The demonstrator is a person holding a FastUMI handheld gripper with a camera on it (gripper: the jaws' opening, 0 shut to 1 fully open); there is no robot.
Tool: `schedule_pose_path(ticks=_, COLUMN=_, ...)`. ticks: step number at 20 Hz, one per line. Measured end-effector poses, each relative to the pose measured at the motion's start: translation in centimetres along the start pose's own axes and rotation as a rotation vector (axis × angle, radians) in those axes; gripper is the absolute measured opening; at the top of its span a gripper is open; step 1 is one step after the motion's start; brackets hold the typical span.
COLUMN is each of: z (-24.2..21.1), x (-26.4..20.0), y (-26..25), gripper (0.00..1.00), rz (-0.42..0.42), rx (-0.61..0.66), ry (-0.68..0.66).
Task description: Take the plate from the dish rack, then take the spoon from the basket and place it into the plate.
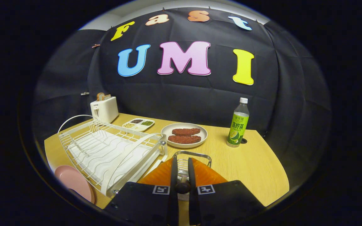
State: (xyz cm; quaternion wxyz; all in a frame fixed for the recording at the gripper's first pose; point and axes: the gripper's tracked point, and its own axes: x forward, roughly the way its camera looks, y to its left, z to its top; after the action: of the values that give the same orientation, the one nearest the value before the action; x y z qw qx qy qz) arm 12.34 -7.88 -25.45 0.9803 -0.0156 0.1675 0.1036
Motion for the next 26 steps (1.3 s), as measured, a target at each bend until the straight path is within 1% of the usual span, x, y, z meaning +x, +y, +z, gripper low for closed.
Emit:
schedule_pose_path(ticks=6, z=3.0, x=-0.7, y=-0.1, gripper=0.15, rz=0.003, rx=0.003, ry=-0.027)
schedule_pose_path(ticks=9, z=4.7, x=-1.6, y=-1.0, gripper=0.15, rz=-0.021, rx=0.007, ry=-0.027)
schedule_pose_path(ticks=12, z=6.7, x=-3.3, y=-1.5, gripper=0.15, rz=-0.043, rx=-0.003, ry=-0.012)
schedule_pose_path(ticks=15, z=9.8, x=-5.9, y=-1.5, gripper=0.15, rz=-0.063, rx=-0.036, ry=-0.014)
schedule_pose_path(ticks=18, z=12.5, x=-8.9, y=1.1, gripper=0.15, rz=-0.051, rx=-0.009, ry=-0.010)
schedule_pose_path(ticks=21, z=14.5, x=-11.6, y=5.0, gripper=0.15, rz=-0.048, rx=0.010, ry=-0.022)
schedule_pose_path(ticks=24, z=15.0, x=-13.1, y=9.8, gripper=0.15, rz=-0.032, rx=0.061, ry=-0.026)
schedule_pose_path(ticks=26, z=14.8, x=-13.8, y=13.0, gripper=0.15, rz=-0.012, rx=0.074, ry=-0.025)
